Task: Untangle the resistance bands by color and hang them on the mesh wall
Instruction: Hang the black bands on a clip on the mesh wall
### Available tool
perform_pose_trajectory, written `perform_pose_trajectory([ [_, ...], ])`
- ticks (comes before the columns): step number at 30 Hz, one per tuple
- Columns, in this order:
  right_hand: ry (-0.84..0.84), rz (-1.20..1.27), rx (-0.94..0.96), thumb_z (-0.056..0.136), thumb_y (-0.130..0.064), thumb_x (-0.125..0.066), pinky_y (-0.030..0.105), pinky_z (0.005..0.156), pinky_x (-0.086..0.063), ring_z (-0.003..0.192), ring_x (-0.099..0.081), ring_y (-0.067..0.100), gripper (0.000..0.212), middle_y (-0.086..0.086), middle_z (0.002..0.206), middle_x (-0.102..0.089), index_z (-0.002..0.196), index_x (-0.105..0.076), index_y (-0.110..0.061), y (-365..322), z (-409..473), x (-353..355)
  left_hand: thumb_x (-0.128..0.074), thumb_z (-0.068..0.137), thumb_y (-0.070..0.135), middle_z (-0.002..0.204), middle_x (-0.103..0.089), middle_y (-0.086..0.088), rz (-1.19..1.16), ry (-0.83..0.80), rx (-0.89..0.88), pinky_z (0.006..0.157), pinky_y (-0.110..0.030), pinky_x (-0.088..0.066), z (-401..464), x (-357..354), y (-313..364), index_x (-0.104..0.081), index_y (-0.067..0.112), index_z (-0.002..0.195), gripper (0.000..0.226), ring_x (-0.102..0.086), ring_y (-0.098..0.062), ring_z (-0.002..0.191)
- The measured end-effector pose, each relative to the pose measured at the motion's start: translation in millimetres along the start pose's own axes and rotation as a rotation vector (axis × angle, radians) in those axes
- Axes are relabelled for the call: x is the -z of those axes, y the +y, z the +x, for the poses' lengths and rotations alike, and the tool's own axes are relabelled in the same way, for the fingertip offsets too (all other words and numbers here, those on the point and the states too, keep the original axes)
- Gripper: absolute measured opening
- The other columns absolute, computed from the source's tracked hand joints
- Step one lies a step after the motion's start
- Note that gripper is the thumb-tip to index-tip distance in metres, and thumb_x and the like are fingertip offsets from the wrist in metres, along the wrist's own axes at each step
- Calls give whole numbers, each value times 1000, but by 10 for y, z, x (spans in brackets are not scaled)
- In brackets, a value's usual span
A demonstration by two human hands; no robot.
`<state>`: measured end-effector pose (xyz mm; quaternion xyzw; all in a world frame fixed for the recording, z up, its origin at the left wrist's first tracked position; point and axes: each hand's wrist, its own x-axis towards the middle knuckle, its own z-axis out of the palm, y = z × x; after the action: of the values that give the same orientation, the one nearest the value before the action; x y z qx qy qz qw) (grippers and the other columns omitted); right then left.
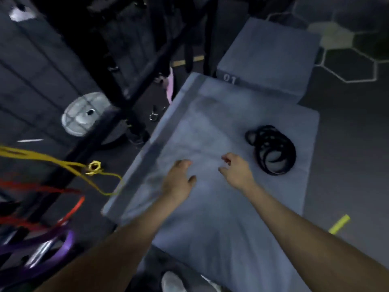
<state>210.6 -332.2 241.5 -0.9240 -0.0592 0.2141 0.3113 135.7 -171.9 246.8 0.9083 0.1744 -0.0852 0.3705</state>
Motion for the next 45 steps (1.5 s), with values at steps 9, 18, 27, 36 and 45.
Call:
perform_pose_trajectory([
  [9, 30, -47, -286, 87, -16, -59, 42, 100, -45, 125, -44, 31, 47, 13, 135, -49, 131, -48, -6, 1914, 580, 300, -63, 84, 15, 127, -49, -13, 84, -217, -65, 96, -34, -44, 659, -1631, 269, -50, 8, 127, 46, -57, -29, 110],
  [18, -30, -250, -263, 92, -19, -49, 43, 112, -28, 137, -26, 28, 58, 6, 148, -31, 145, -25, -15, 2734, 1043, -52, -63, 84, 17, 128, -52, -13, 170, -266, -50, 100, -34, -41, 1010, -2493, -46, -50, 9, 128, 47, -53, -26, 118],
  [27, 34, -410, -141, 89, 2, -41, 38, 109, -30, 118, -44, 32, 41, 15, 124, -54, 128, -46, -6, 2885, 911, -339, -64, 82, 8, 123, -56, -17, 120, -236, 38, 85, -17, -37, 927, -2645, -306, -55, 2, 122, 41, -59, -27, 107],
  [36, -79, -215, 17, 95, -11, -44, 37, 102, -35, 123, -39, 31, 39, 15, 133, -45, 133, -38, -4, 1913, 623, 262, -63, 83, 8, 122, -52, -15, 54, -150, -65, 90, -23, -41, 909, -1837, 298, -53, 5, 124, 43, -60, -24, 107],
  [45, -229, -57, 273, 85, -1, -50, 37, 84, -46, 102, -55, 30, 24, 14, 108, -59, 109, -54, 0, 40, 56, 1147, -68, 79, 8, 124, -49, -11, 47, -96, -301, 87, -14, -34, 611, -162, 1073, -51, 7, 127, 50, -53, -23, 112],
])
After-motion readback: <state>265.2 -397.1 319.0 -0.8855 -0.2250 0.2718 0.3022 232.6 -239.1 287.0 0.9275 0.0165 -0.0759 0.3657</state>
